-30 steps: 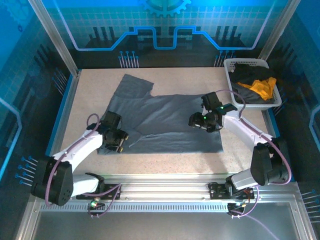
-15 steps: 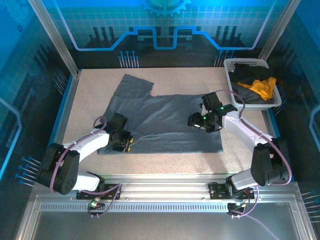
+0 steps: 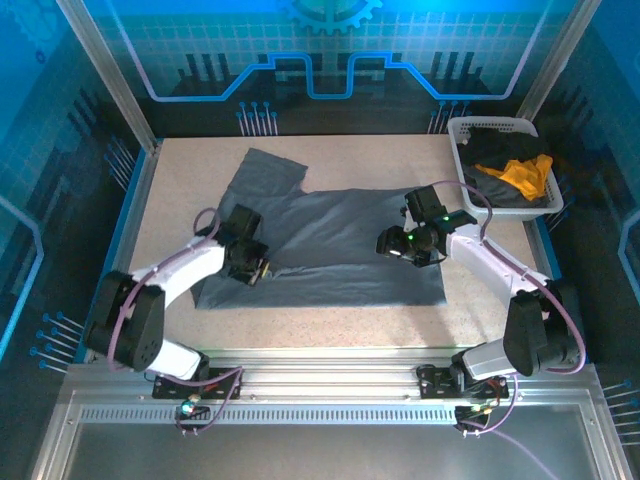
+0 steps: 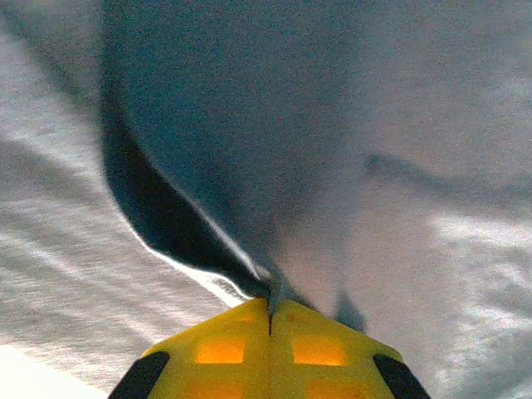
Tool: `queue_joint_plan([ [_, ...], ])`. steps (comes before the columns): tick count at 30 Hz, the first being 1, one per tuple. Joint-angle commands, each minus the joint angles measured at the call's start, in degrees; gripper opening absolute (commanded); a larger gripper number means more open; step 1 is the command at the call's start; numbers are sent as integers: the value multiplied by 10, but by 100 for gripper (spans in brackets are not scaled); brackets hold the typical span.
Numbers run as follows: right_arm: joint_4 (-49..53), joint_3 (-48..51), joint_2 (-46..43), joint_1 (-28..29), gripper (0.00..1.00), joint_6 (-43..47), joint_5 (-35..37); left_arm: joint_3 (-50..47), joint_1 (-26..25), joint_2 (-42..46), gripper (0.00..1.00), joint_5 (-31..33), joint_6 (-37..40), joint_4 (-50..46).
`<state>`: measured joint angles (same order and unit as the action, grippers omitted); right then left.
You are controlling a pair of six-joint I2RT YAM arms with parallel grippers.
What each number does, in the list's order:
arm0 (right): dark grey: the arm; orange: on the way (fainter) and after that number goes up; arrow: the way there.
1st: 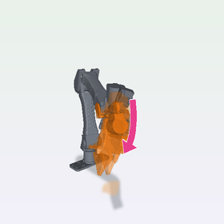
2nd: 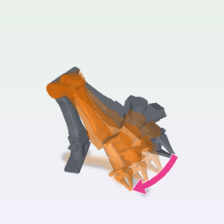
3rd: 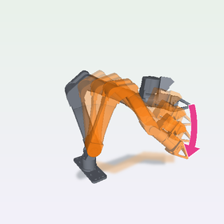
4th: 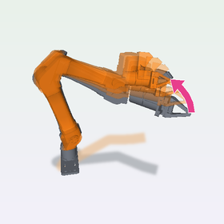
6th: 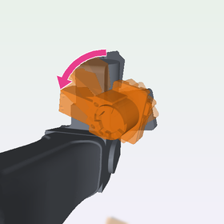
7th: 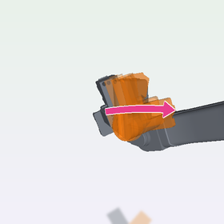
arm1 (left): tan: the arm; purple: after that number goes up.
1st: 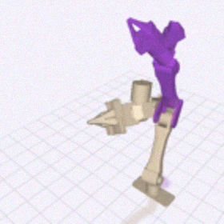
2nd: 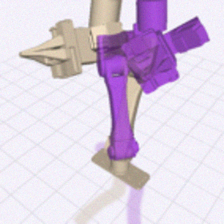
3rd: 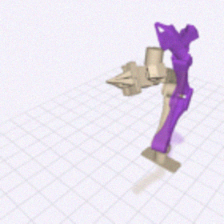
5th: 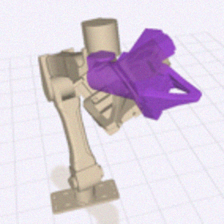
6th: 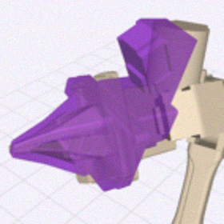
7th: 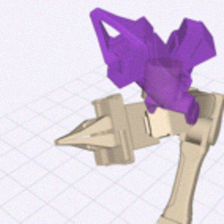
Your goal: Fold and stack the t-shirts
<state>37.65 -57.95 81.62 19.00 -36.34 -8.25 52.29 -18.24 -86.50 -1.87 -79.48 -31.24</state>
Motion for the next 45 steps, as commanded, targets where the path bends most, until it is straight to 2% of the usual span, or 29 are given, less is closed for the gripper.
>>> queue_joint_plan([
  [1, 12, -8, -10, -9, 59, 6, -14, 104, -10, -74, 0, 30, 124, -65],
  [8, 19, -4, -13, -21, 59, 11, -18, 257, -36, -211, 0, 46, 256, -128],
  [15, 19, 7, -11, -31, 59, 10, -24, 305, -59, -258, 0, 54, 314, -163],
  [31, 14, -9, 17, -33, 58, 8, -31, 335, -65, -231, 0, 129, 302, -139],
  [36, 15, -1, 13, -33, 58, 7, -30, 340, -66, -231, 0, 102, 310, -90],
  [40, 19, -1, 14, -32, 58, 7, -29, 348, -69, -251, 0, 71, 331, -88],
  [45, 17, 1, 17, -33, 58, 7, -31, 328, -74, -251, 0, 65, 345, -89],
])
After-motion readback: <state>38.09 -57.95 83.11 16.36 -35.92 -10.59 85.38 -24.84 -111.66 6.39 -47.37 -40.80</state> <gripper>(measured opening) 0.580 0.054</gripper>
